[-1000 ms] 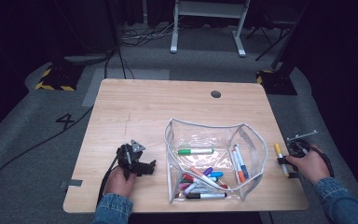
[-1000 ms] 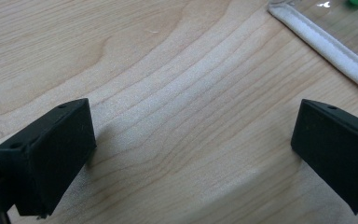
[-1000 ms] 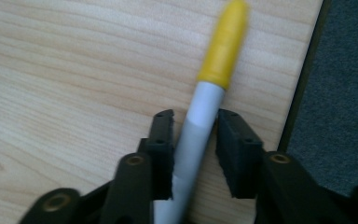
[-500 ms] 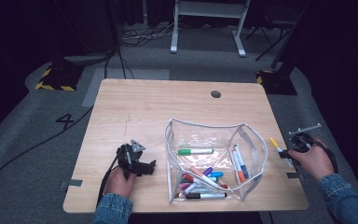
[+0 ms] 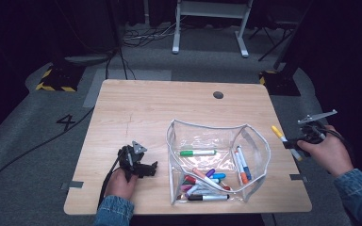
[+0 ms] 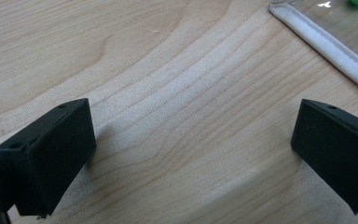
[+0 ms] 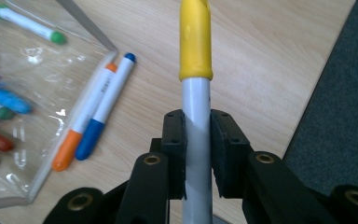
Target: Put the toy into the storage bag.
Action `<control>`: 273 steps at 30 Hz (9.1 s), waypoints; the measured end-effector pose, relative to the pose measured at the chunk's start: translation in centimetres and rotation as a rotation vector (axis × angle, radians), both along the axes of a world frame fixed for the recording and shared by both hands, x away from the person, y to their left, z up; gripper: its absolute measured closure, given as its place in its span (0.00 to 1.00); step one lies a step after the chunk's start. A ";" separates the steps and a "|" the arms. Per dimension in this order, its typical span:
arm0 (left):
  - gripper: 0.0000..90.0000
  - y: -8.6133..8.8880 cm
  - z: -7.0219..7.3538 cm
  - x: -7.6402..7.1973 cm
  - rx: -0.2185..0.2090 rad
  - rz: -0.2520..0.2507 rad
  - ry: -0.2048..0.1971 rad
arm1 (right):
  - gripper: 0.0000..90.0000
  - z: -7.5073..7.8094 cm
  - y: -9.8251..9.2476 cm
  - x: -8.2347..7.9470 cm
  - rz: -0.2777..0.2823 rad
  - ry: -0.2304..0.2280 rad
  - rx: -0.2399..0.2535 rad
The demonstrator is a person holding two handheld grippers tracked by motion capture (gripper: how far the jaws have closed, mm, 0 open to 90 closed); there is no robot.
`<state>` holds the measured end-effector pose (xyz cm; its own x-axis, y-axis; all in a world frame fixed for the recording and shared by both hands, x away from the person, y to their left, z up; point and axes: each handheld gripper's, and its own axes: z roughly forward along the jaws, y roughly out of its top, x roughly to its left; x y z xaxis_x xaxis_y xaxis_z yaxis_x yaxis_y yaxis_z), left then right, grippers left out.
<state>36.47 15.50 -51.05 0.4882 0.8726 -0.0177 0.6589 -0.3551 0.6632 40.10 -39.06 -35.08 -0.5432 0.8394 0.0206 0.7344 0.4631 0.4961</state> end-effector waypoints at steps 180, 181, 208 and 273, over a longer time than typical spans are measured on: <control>0.00 0.0 0.0 -0.1 -0.005 0.012 -0.002 | 0.45 -5.5 5.9 2.9 0.138 -0.016 0.049; 0.00 0.0 0.0 -0.1 -0.005 0.013 -0.002 | 0.45 -6.1 6.1 2.9 0.142 -0.013 0.046; 0.00 0.0 0.0 -0.1 -0.005 0.012 -0.003 | 0.86 -12.1 6.4 2.5 0.072 0.086 -0.033; 0.00 0.0 0.0 -0.1 -0.006 0.001 0.001 | 0.86 10.5 13.6 -3.7 0.454 -0.125 0.106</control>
<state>36.42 15.53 -51.08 0.4874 0.8729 -0.0230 0.6597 -0.3509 0.6646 36.39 -25.50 -24.56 -0.8581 0.5135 0.0046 0.4014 0.6651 0.6297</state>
